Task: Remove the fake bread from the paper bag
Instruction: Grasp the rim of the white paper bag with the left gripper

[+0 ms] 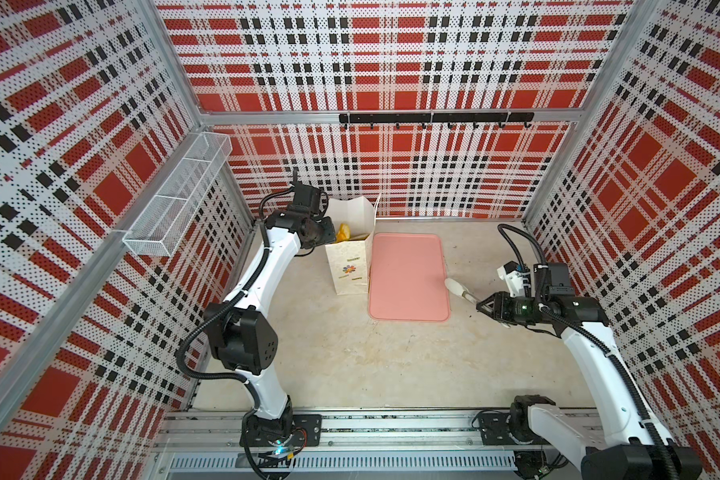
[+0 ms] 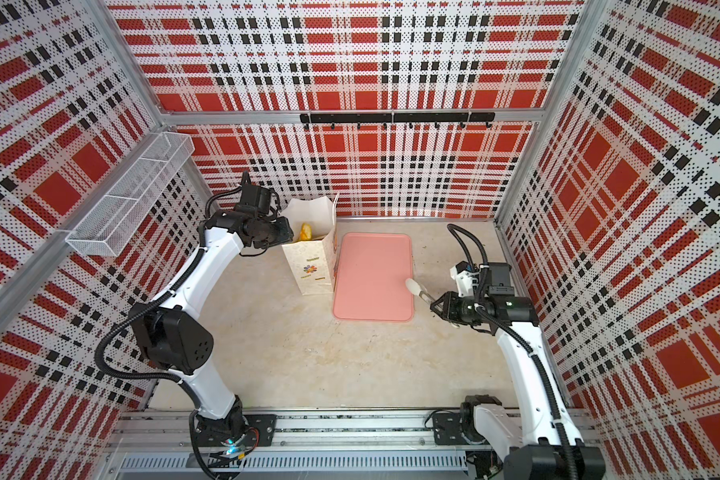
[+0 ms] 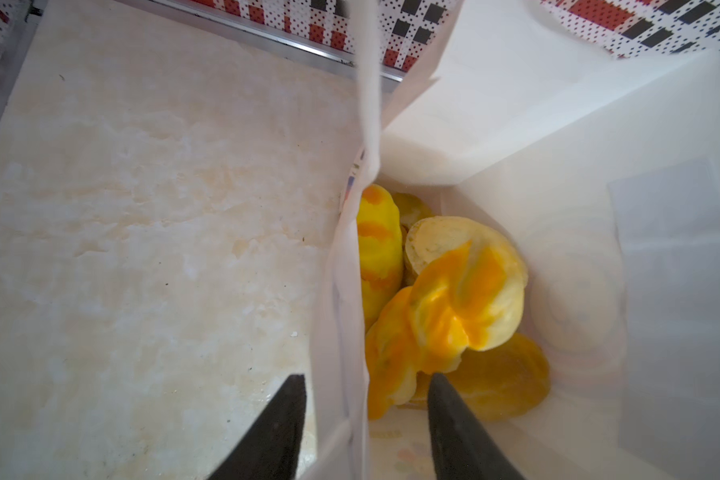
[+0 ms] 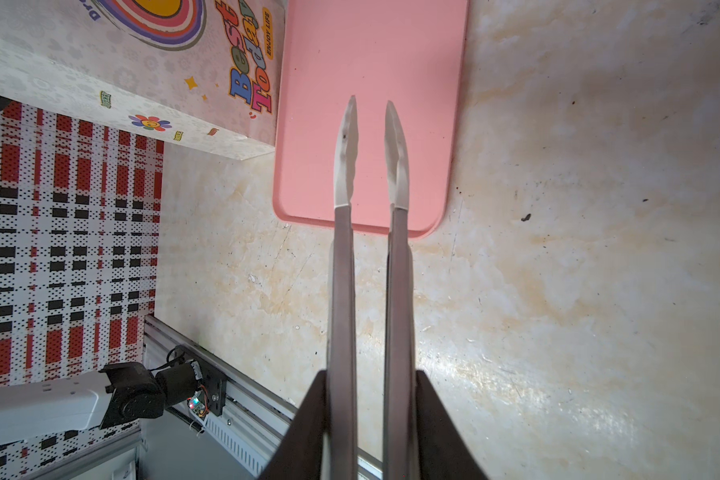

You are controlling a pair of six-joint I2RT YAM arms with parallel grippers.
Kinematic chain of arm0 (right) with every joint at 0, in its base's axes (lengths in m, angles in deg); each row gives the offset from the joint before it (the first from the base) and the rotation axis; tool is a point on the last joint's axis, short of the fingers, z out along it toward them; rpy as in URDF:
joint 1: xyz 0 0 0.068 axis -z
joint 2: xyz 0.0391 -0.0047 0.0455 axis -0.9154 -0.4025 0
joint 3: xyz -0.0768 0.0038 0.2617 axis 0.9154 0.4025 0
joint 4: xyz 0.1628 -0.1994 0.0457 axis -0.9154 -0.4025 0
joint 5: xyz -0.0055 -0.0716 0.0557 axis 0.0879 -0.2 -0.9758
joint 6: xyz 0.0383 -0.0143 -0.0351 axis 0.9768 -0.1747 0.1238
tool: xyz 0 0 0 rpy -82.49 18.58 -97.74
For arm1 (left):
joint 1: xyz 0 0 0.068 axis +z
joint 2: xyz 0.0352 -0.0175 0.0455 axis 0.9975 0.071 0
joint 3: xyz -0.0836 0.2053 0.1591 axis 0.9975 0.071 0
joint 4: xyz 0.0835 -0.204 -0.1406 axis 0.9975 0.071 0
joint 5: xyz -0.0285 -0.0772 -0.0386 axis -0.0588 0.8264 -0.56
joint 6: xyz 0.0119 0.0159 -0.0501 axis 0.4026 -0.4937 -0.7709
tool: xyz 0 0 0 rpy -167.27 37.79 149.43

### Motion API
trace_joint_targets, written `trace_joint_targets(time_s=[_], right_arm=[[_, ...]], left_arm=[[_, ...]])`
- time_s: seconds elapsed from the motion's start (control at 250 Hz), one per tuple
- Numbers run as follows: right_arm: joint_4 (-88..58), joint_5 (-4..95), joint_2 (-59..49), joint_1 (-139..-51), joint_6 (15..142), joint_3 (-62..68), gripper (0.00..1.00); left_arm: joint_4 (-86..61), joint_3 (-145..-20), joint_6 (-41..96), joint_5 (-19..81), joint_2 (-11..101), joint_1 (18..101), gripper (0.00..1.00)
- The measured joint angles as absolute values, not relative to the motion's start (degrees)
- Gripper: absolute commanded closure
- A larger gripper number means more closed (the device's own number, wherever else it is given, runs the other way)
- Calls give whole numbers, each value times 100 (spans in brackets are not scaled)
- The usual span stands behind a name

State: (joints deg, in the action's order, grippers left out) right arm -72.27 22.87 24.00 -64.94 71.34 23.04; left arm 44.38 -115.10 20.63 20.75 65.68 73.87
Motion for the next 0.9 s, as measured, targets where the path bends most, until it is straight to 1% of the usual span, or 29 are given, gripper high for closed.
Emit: trace_joint_targets(time_s=[0.108, 0.288, 0.368, 0.444, 0.724, 0.9], right_arm=[[-7232, 2287, 2400, -6494, 7137, 2309, 71], [-7236, 2291, 2446, -6494, 7137, 2361, 71], [-7236, 2287, 2496, -6494, 7137, 2425, 71], [-7225, 2274, 2523, -6494, 7141, 2495, 71], [-7127, 2143, 2520, -6494, 7248, 2600, 73], [-7118, 1983, 2520, -6496, 7287, 2575, 74]], left_arm=[[4421, -11645, 2091, 2151, 6746, 7396, 68], [4386, -11803, 2091, 2262, 6894, 7457, 80], [4384, -11803, 2093, 2258, 6894, 7475, 89], [4386, -11803, 2098, 2262, 6896, 7503, 100], [4395, -11803, 2214, 2212, 6896, 7586, 100], [4371, -11770, 2463, 2118, 6815, 7940, 100]])
